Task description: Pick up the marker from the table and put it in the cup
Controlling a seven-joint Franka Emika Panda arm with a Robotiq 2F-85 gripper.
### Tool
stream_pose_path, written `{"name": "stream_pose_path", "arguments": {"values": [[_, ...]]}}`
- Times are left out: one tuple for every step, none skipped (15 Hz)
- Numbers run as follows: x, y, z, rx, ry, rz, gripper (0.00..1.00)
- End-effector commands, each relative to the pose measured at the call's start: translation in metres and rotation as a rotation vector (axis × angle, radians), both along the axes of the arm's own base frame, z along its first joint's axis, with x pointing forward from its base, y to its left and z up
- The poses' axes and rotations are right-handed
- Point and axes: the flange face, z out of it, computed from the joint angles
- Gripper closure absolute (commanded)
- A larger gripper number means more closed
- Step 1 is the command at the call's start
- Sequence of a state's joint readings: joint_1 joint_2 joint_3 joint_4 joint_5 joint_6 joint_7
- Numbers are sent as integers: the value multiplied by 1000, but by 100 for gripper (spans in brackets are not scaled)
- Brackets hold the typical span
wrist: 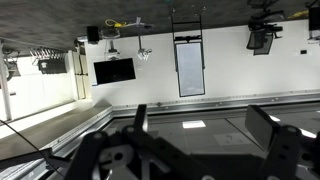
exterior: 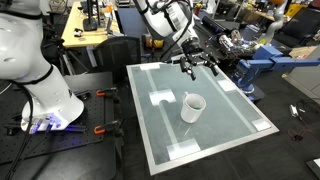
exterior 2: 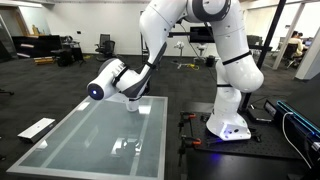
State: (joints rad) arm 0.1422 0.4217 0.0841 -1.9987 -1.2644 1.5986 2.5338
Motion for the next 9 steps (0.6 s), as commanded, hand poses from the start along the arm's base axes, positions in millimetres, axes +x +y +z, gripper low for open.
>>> {"name": "stream_pose_path", "arguments": {"values": [[-18, 9, 21, -18, -69, -1, 0], [-21, 11, 23, -15, -84, -1, 0], [-6, 8, 13, -1, -42, 4, 0], [-9, 9, 15, -1, -53, 6, 0], [-10, 11, 16, -2, -56, 8, 0], [-11, 11, 16, -2, -56, 9, 0], [-11, 11, 16, -2, -56, 9, 0], [-11, 11, 16, -2, -56, 9, 0], [-11, 11, 16, -2, -55, 9, 0]]}}
